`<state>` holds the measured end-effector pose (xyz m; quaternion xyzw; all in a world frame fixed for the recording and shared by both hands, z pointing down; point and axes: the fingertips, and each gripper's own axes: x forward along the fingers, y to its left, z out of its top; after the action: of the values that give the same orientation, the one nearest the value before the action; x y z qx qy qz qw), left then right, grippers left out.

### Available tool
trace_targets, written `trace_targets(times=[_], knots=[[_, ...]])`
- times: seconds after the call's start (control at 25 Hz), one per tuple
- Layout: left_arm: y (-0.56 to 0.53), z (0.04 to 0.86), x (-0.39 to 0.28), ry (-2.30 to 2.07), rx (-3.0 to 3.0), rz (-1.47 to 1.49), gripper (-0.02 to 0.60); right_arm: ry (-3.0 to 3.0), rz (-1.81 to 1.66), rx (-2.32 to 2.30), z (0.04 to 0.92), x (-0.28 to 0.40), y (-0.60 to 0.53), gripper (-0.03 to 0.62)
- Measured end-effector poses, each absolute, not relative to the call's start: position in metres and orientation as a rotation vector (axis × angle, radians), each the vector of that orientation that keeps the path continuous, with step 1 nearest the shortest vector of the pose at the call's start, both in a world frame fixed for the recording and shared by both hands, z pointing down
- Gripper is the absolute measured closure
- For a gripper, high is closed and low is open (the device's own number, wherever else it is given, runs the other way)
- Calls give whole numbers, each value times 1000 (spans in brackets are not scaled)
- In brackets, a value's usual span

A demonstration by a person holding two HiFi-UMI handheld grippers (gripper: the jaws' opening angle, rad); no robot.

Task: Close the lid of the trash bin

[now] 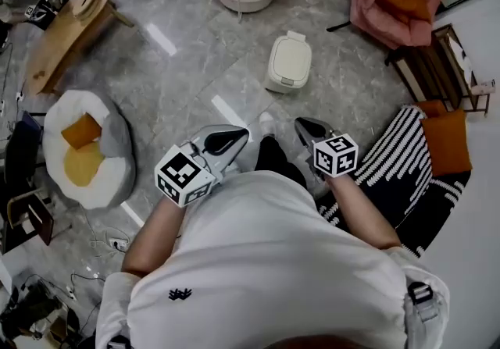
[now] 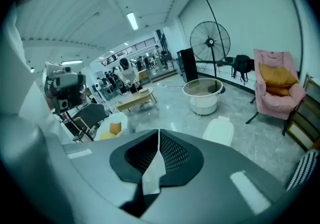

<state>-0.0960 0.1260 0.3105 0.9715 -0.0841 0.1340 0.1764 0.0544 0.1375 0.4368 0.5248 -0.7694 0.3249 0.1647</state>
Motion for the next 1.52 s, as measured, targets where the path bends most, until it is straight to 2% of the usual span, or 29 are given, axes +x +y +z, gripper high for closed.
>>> trace_targets(times=[0.52, 1.0, 1.52], knots=[[170, 295, -160, -315, 2754, 353, 526, -2388, 645, 1495, 333, -23, 203, 585], [181, 290, -185, -392, 2769, 315, 526, -2439, 571, 1464, 323, -48, 210, 585], [191, 296, -183, -405, 2771, 310, 526, -2483, 556, 1455, 323, -55, 214, 591]])
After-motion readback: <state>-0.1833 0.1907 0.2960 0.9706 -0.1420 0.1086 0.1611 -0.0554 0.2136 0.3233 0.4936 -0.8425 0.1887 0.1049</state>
